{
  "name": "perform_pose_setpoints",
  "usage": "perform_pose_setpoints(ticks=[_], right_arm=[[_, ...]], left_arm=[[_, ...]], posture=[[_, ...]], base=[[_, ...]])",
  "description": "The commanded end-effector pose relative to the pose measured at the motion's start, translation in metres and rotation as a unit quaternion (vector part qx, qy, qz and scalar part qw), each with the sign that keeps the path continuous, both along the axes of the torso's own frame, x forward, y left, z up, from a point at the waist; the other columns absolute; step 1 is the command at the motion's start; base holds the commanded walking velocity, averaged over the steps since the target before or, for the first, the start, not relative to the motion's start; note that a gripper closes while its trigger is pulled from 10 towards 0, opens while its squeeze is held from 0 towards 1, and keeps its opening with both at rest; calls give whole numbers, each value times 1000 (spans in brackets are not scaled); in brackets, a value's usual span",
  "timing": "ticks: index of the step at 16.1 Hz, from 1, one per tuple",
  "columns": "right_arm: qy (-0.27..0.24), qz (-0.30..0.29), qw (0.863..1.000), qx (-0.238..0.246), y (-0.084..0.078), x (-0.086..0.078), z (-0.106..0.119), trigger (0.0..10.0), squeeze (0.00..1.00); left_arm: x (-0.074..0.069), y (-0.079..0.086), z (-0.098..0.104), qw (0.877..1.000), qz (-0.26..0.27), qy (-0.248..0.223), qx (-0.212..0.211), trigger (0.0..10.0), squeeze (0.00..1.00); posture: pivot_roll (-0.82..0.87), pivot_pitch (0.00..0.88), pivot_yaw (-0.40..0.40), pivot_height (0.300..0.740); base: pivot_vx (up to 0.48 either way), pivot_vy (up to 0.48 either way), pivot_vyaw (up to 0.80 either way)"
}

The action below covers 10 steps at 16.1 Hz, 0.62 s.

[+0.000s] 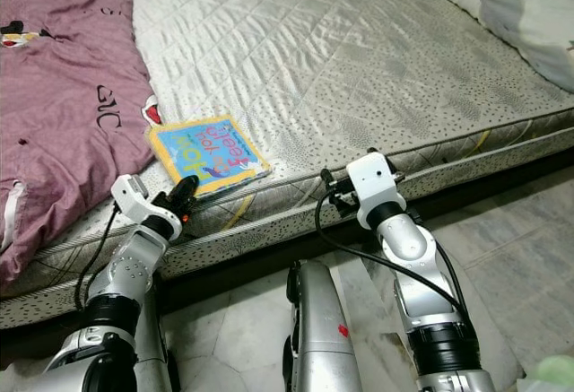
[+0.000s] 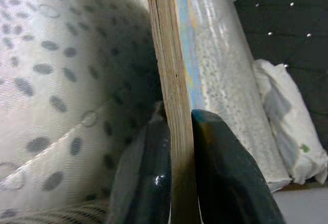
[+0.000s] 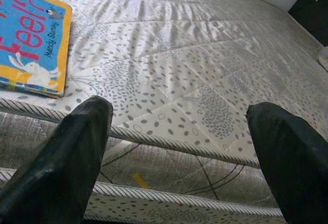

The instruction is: Clean up the room

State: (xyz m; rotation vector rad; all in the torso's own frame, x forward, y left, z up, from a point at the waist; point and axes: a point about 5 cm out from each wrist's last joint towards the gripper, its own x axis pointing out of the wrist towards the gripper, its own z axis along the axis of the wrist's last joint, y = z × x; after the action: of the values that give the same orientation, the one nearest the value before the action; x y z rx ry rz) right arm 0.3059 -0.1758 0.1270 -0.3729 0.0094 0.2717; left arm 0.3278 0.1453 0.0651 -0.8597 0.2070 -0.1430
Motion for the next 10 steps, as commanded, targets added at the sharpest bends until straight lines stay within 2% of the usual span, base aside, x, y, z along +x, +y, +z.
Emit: perform_pose_setpoints(ticks=[1,3,5,6,7,8,10], right_arm=[[2,7,1000,4,2,-1,-2,10000,0],[8,6,999,41,7,1,-1,10000,0],[14,-2,995,99,14,5,6,10000,0],[18,-4,993,119,19,6,7,10000,0],[22,-5,991,133,23,7,6,10000,0],[24,0,989,143,30,9,5,10000,0],[24,14,987,158,44,12,4,10000,0]], left_arm=[[-1,-1,-3,1000,0,5,6,0,0],[0,7,1,999,28,-20,31,0,0],[-6,19,22,989,52,-65,121,0,0],[-17,20,39,976,43,-98,192,0,0],[-25,21,48,967,40,-113,225,0,0],[-38,22,61,949,37,-139,281,0,0],[-58,21,75,923,35,-167,344,0,0]], posture=[[-83,58,-90,497],[-82,44,-79,497],[-80,34,-63,497],[-45,30,-52,497],[-33,29,-51,497],[-8,29,-48,497],[31,25,-47,497]], base=[[0,0,0],[0,0,0],[0,0,0],[0,0,0],[0,0,0],[0,0,0],[0,0,0]])
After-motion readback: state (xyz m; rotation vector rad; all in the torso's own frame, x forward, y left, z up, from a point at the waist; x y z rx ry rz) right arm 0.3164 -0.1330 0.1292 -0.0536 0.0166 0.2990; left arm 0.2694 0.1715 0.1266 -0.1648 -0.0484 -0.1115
